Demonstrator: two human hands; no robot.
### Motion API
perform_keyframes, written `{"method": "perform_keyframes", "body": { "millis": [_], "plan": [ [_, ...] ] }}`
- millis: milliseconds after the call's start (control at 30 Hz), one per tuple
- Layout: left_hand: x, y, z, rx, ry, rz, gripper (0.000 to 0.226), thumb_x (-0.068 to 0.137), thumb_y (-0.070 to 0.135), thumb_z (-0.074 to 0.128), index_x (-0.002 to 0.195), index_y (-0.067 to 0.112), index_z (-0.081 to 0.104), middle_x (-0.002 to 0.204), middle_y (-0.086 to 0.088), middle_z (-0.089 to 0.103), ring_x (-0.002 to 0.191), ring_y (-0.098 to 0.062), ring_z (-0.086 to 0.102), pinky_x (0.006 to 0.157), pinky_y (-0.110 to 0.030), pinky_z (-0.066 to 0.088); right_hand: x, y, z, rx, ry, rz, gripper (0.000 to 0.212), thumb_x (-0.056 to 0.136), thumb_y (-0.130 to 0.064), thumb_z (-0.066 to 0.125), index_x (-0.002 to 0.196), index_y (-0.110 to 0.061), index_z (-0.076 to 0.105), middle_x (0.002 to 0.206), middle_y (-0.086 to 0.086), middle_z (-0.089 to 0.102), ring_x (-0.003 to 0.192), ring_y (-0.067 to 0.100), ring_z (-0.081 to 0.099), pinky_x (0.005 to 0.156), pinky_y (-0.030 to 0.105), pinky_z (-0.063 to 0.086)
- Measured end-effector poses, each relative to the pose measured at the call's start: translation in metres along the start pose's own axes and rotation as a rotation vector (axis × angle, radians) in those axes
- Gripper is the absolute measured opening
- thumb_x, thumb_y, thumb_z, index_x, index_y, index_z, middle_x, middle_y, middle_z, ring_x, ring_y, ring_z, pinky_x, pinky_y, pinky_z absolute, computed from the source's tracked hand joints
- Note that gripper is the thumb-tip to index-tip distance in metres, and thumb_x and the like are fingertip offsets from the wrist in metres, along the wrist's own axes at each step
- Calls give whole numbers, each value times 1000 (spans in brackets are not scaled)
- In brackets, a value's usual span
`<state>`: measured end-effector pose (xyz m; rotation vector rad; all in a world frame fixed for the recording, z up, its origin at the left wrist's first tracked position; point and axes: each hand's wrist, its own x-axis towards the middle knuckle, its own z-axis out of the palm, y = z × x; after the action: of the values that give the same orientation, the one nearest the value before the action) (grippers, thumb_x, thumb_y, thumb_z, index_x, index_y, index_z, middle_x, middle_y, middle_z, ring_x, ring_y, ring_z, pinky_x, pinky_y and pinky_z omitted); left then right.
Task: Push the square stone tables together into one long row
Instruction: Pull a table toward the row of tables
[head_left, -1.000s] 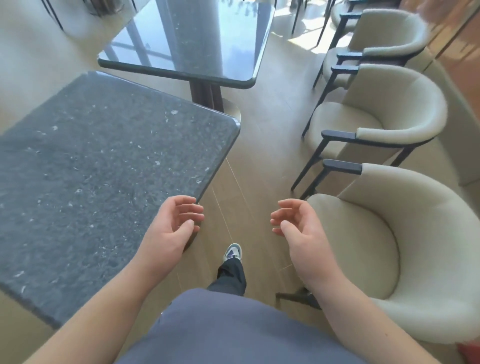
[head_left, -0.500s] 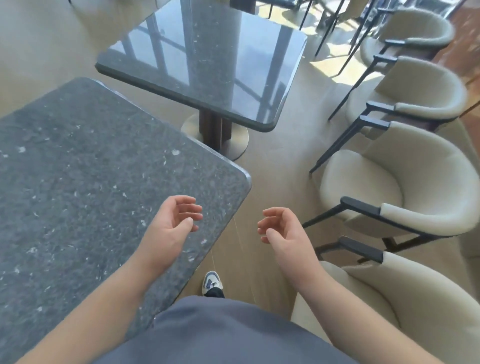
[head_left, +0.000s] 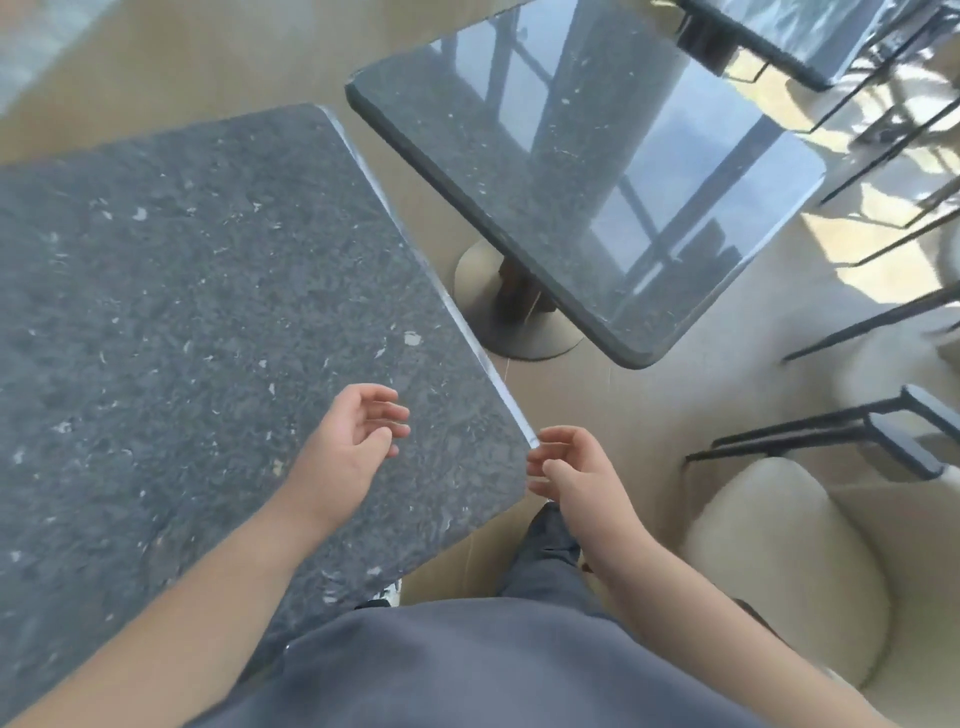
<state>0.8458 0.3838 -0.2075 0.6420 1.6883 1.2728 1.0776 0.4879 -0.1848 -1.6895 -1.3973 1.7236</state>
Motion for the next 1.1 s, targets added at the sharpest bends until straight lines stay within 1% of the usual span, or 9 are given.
{"method": "perform_keyframes", "body": {
  "millis": [100,200,400,567,667,767,900,967,1100],
  "plan": [
    [10,-18,41,-27,149,-74,43,98,-12,41,110,25,58,107,-3,68,93,-10,70,83,-36,56,47,-15,-22,-91,-163,-25,41,90,13,35,108,-16,58,95,6,64,83,15,64,75,26,54],
    [14,-29,92,-103,346,-160,42,97,-13,41,108,24,57,106,-5,68,93,-16,70,85,-39,57,87,-28,-53,-229,-328,-19,42,89,14,34,108,-14,57,95,4,64,86,17,63,80,29,53],
    [-11,-45,181,-461,668,-475,32,99,-11,38,104,14,58,104,-12,68,84,-21,70,65,-31,60,142,-34,-85,-392,-488,95,38,91,12,33,119,-2,54,92,6,60,84,22,60,78,33,52],
    [-19,-75,210,-676,735,-648,23,102,-5,40,102,10,58,101,-13,66,85,-25,67,74,-38,56,167,1,-80,-406,-496,278,34,96,7,38,126,0,52,101,13,61,87,22,62,85,38,54],
    [-20,-95,225,-876,666,-768,18,103,-1,41,98,7,57,94,-14,65,84,-28,66,75,-40,55,174,26,-79,-318,-409,475,31,101,1,41,128,11,51,128,38,56,122,45,60,110,53,45],
    [-22,-118,239,-925,584,-865,12,104,9,49,97,4,58,94,-16,62,84,-28,64,81,-40,56,175,55,-82,-218,-369,628,41,103,-10,48,140,8,47,135,32,55,128,43,56,111,50,46],
    [-18,-136,242,-1229,721,-822,20,101,23,62,105,4,57,113,-18,55,108,-29,57,99,-37,47,169,83,-71,-20,-362,785,60,102,-34,59,152,-10,36,149,17,47,139,35,47,110,42,44],
    [-13,-141,235,-1335,794,-728,24,100,30,64,108,7,58,116,-14,57,105,-24,59,100,-36,44,164,94,-59,71,-405,822,65,98,-43,62,151,-13,37,150,13,48,144,32,42,108,40,41],
    [-8,-153,214,-1439,898,-522,44,100,42,60,129,10,56,128,-12,64,119,-28,61,113,-46,42,155,113,-30,245,-501,839,53,98,-40,64,143,-18,48,135,7,62,137,24,51,115,39,37]
  ]
}}
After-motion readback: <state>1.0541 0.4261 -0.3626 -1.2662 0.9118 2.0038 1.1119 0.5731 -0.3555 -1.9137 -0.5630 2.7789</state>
